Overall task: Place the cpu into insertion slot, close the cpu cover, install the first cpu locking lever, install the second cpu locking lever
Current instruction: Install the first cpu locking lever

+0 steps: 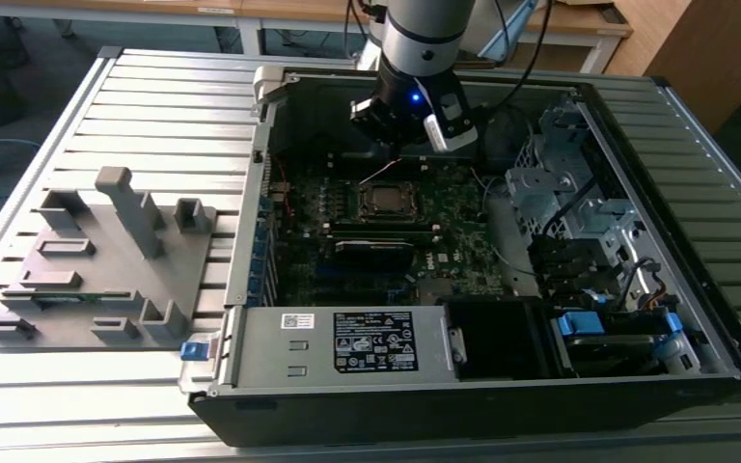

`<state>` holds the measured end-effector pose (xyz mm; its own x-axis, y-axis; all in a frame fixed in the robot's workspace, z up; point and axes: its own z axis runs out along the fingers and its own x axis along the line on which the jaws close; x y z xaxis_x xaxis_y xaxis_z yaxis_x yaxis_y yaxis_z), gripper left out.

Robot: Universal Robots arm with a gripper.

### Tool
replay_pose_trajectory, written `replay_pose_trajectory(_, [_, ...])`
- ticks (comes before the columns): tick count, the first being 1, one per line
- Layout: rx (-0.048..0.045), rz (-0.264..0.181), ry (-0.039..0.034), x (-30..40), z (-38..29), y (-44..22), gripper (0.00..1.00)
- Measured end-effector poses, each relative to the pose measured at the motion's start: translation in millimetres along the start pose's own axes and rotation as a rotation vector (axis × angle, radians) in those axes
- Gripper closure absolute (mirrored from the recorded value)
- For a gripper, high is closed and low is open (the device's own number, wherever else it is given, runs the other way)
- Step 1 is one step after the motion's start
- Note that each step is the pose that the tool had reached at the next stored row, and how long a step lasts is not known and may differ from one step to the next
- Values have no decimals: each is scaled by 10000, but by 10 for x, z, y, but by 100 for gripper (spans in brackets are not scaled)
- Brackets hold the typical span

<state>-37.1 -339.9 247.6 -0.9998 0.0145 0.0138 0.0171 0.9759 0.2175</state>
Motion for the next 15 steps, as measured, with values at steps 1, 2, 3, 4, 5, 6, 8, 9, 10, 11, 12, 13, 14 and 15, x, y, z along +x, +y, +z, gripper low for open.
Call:
replay_pose_trajectory(1, [-2, 0, -1, 0, 1, 0, 90])
replay_pose_trajectory(2, [-2, 0, -1, 0, 2, 0, 90])
replay_pose_trajectory(3, [-2, -1, -1, 0, 3, 0, 90])
replay_pose_trajectory(4, [-3, 0, -2, 0, 5, -1, 90])
replay_pose_trajectory(5, [-4, 0, -2, 0, 8, -1, 90])
replay_pose_trajectory(6, [-4, -1, -2, 0, 11, -2, 90])
replay_pose_trajectory(8, [-2, 0, -1, 0, 17, -4, 90])
replay_pose_trajectory(9, [0, 0, 0, 0, 18, -4, 90])
replay_pose_trajectory(10, [1, 0, 0, 0, 18, -4, 90])
replay_pose_trajectory(11, [1, 0, 1, 0, 18, -4, 90])
replay_pose_trajectory(12, [-2, 0, -1, 0, 19, -4, 90])
replay_pose_trajectory(13, [-2, -1, -1, 0, 19, -4, 90])
replay_pose_trajectory(14, [-2, -1, -1, 0, 20, -4, 90])
replay_pose_trajectory(15, [-3, -1, -1, -1, 22, -5, 90])
